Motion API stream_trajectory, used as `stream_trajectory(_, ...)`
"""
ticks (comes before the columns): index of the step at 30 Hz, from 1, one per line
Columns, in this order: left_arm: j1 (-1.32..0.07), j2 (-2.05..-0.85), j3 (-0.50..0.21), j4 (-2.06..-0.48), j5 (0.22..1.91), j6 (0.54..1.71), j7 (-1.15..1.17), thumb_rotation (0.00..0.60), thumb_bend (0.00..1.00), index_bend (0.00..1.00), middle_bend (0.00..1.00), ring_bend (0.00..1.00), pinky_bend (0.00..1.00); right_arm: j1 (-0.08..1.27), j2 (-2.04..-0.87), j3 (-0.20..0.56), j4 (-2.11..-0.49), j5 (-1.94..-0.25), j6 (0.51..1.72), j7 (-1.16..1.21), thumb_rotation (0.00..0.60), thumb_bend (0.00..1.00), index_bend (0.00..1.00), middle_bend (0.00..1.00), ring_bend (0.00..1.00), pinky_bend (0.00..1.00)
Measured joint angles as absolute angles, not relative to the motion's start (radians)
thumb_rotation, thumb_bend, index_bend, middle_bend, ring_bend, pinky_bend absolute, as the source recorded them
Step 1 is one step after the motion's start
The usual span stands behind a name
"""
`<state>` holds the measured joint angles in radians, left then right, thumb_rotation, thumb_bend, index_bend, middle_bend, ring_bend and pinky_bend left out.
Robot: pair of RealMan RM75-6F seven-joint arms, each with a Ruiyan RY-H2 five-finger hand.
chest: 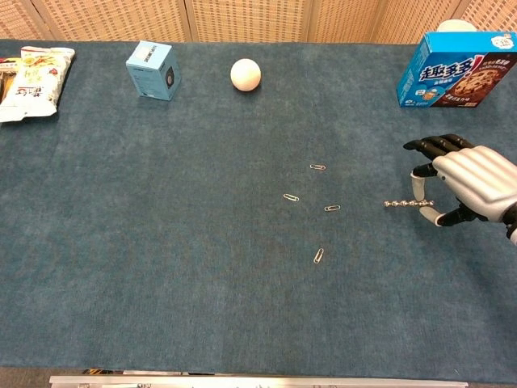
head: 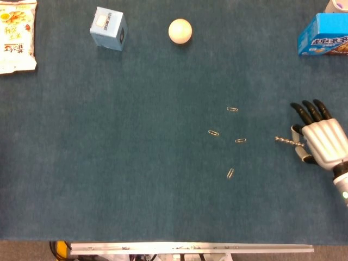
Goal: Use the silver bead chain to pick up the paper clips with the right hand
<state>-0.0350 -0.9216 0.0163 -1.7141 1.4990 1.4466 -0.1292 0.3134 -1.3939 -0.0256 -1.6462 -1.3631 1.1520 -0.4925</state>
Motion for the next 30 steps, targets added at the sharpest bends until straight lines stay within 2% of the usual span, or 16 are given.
stream_trajectory(12, -0.035, -0.922, 0.014, -1.712, 1.494, 1.446, -0.129, 0.6, 0.0, 0.4, 0.36, 0.31, 0.44, 0.342, -1.39, -0.002, -1.687, -1.381, 1.139, -0.46, 0.6, 0.33, 0.71, 0.15, 0.0, 0.05)
stream_trajectory(30, -0.034, -0.921, 0.008, -1.706, 1.478, 1.443, -0.139, 0.6, 0.0, 0.4, 0.36, 0.31, 0.44, 0.387, -1.464, -0.001, -1.679, -1.382, 1.098, -0.5, 0.6, 0.33, 0.72, 0.16, 0.0, 0.05)
